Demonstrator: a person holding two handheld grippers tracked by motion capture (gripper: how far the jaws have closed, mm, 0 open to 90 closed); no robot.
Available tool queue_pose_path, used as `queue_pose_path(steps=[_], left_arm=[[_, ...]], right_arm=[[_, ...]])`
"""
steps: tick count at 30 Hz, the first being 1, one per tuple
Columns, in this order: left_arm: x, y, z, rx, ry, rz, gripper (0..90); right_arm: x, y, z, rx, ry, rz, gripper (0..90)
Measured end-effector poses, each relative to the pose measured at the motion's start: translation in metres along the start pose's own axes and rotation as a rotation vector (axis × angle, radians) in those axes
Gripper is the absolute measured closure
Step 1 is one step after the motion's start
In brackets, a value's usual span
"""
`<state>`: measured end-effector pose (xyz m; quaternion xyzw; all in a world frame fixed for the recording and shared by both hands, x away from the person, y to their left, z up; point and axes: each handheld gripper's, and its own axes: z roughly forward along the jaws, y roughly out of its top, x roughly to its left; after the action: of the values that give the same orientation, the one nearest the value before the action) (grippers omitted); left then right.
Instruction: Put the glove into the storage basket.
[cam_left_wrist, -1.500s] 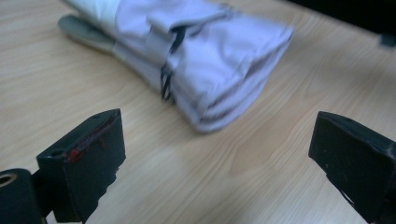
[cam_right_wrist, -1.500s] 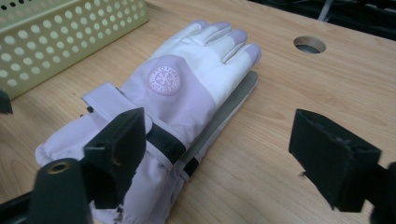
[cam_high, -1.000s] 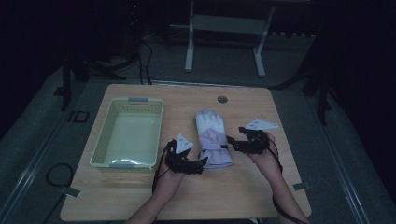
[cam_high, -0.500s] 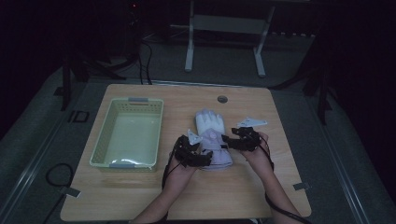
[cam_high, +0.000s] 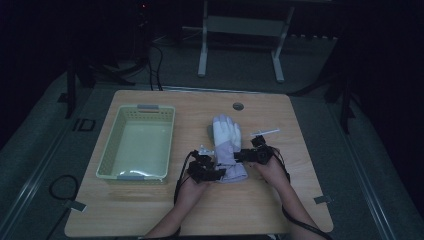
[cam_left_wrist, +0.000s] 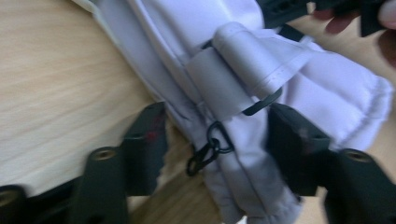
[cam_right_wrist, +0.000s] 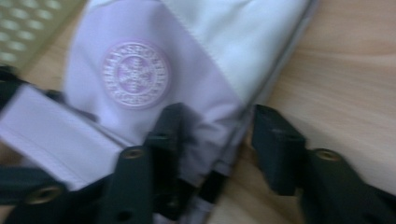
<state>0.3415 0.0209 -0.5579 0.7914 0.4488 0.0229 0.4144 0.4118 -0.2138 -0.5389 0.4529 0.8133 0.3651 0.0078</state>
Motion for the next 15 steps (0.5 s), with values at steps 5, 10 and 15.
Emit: queue_pose_path(steps=[5,10,15], left_arm=[[0.000,0.003,-0.001,0.029,-0.019,0.015,51.5],[-0.007,0.008,-0.005,0.045,0.018,0.029,71.8],[-0.009,0.014,-0.010,0.061,0.019,0.055,75.0]], right_arm=[[0.000,0.000,0.003,0.010,0.030,0.035,69.1],[0.014,0.001,0.001,-0.002,-0.063,-0.023,81.4],[0.023,0.001,-0.005,-0.035,-0.104,-0.031,82.7]])
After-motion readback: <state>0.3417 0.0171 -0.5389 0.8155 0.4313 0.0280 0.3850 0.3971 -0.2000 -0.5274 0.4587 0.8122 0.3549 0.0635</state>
